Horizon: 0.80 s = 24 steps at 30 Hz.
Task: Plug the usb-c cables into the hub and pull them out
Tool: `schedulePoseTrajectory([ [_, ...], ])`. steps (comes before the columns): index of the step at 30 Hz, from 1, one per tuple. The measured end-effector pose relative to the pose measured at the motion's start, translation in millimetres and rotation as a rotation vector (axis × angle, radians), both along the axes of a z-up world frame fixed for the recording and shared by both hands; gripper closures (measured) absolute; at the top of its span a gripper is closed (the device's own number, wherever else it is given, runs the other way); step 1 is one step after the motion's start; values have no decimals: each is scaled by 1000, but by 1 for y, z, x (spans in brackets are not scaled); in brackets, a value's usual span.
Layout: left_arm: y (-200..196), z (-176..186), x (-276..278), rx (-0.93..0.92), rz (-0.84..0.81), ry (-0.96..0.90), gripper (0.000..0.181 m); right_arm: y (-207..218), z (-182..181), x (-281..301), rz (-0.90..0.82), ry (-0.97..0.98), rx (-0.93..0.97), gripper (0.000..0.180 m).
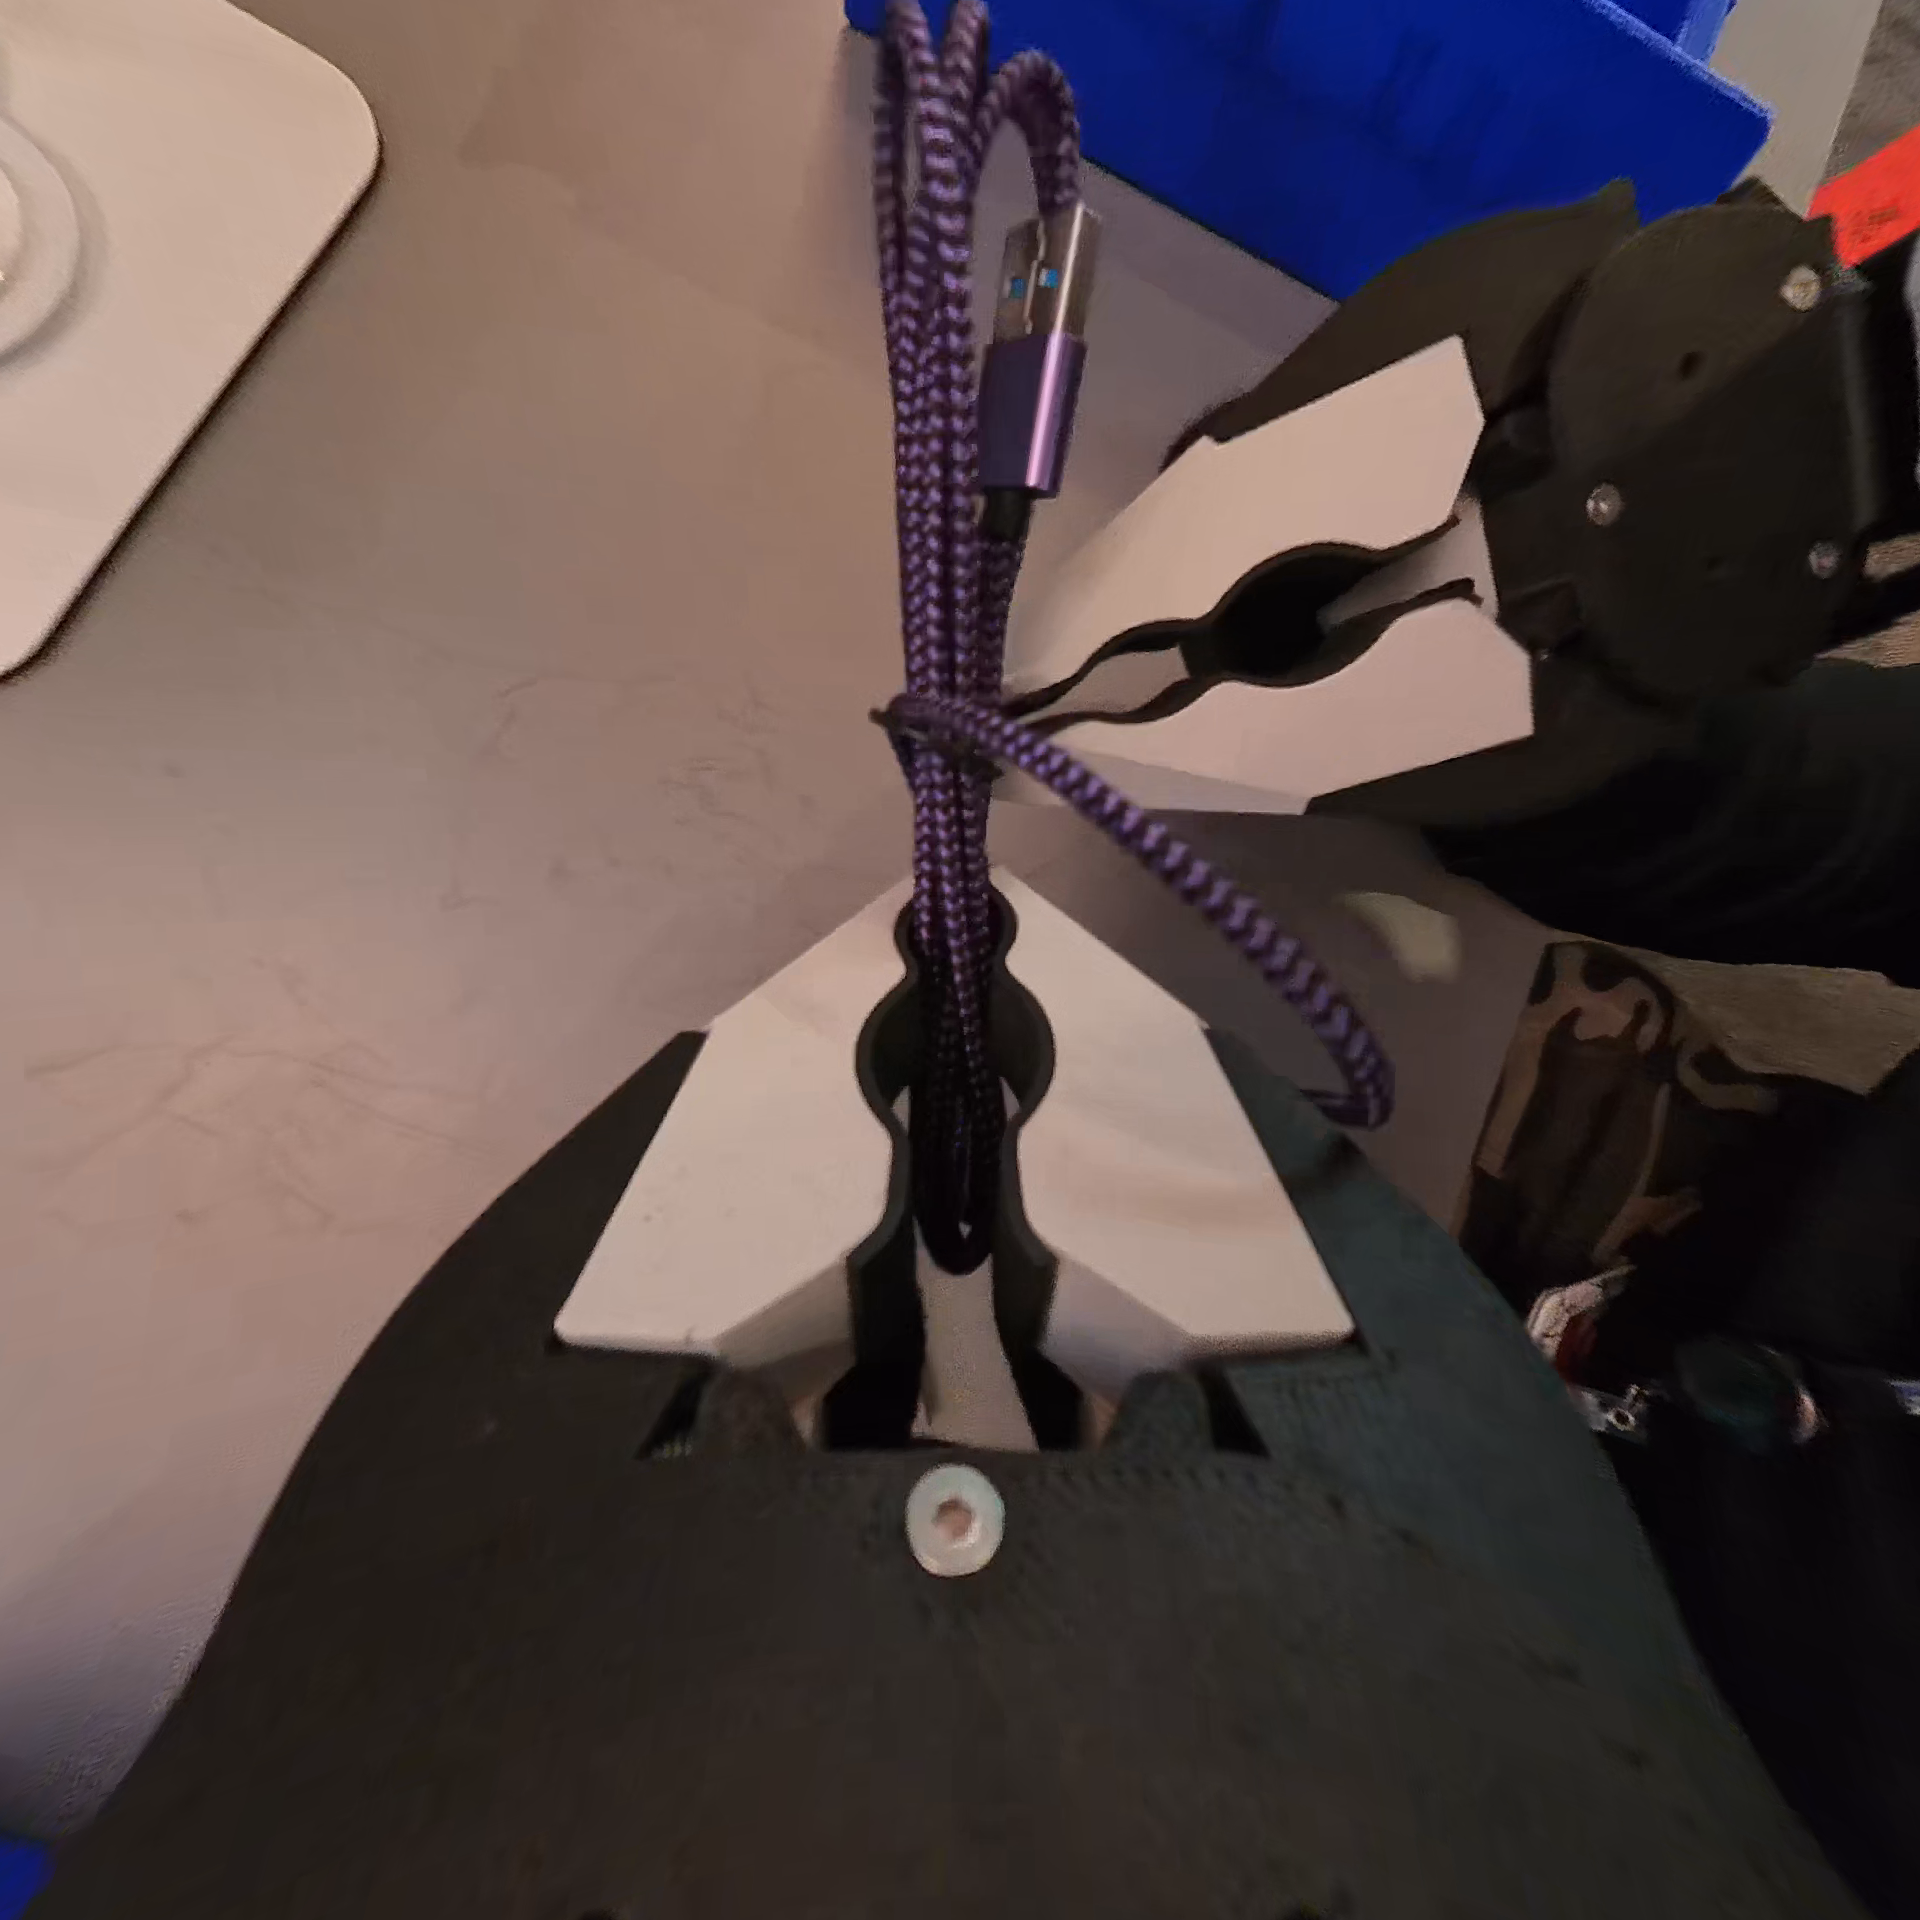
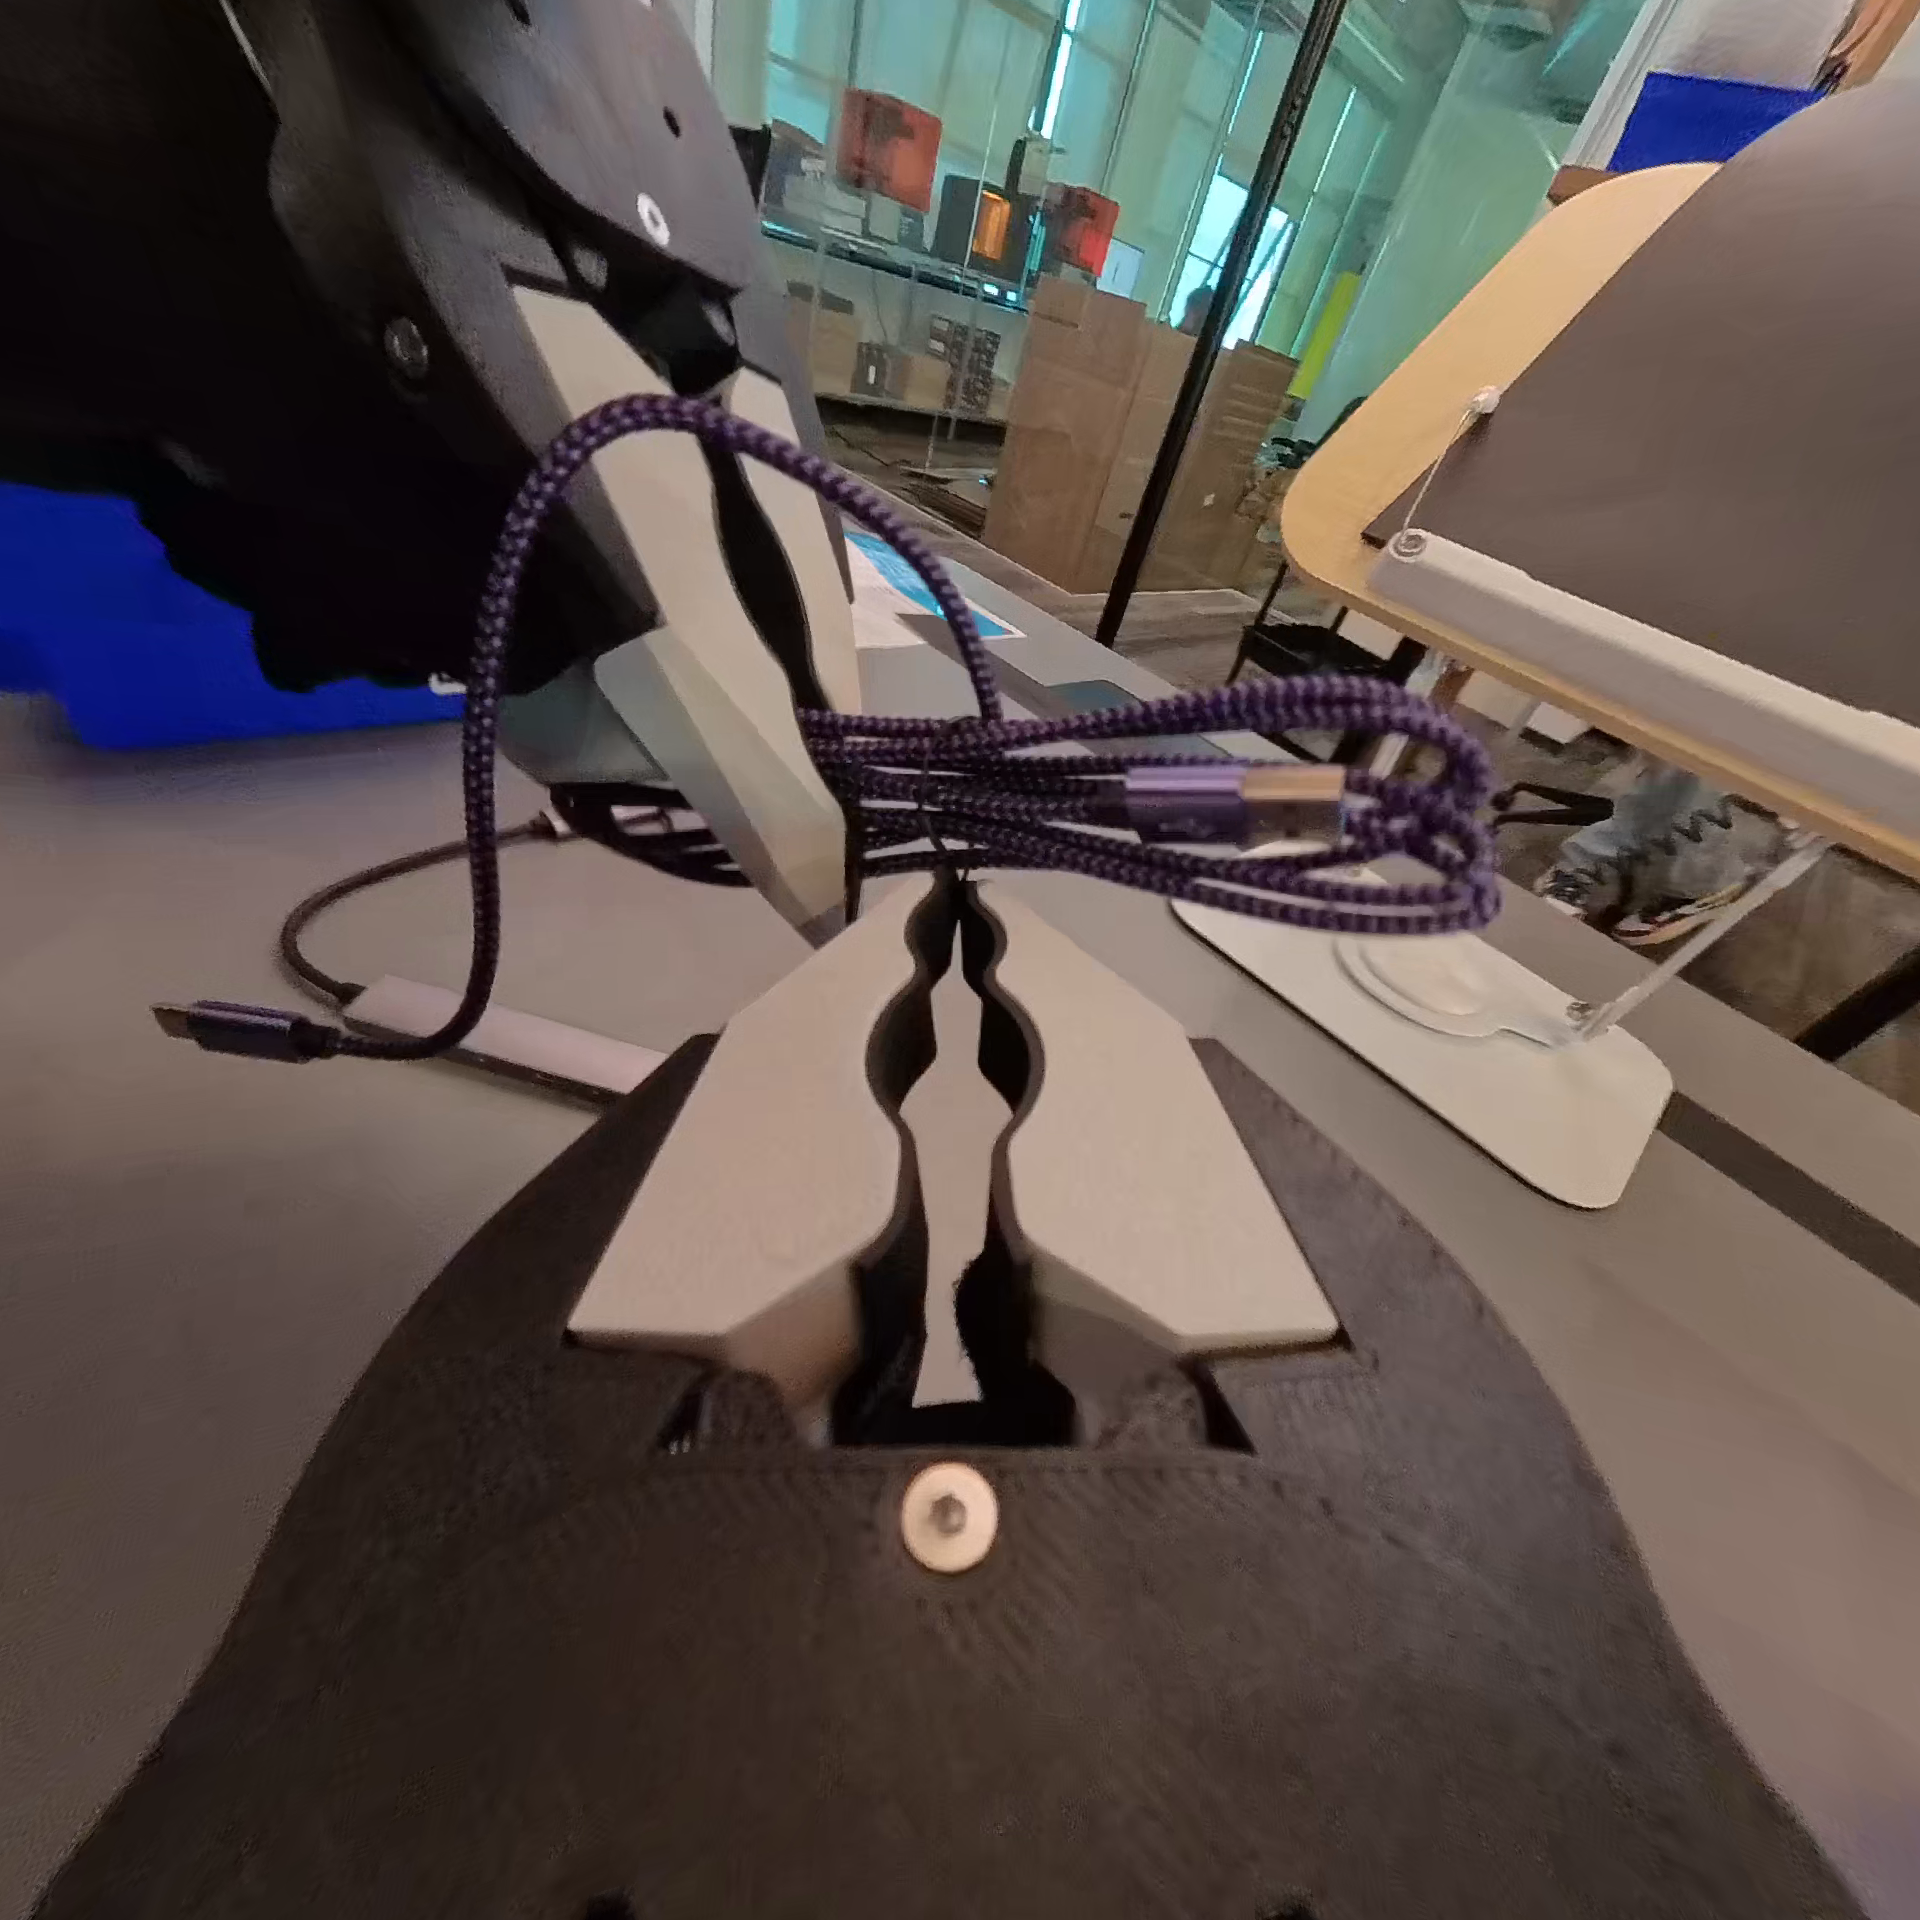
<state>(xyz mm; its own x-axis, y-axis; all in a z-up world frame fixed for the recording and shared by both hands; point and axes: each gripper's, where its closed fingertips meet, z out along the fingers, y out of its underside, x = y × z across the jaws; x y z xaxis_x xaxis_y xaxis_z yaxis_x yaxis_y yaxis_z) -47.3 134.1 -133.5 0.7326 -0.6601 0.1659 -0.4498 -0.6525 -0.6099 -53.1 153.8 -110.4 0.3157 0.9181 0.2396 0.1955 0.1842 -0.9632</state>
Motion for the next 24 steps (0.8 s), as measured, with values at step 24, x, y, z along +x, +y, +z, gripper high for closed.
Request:
schedulePoseTrajectory([
  [24,-41,4,27,-90,-192,-258,145,-1,10,4,119,166,-208,180],
])
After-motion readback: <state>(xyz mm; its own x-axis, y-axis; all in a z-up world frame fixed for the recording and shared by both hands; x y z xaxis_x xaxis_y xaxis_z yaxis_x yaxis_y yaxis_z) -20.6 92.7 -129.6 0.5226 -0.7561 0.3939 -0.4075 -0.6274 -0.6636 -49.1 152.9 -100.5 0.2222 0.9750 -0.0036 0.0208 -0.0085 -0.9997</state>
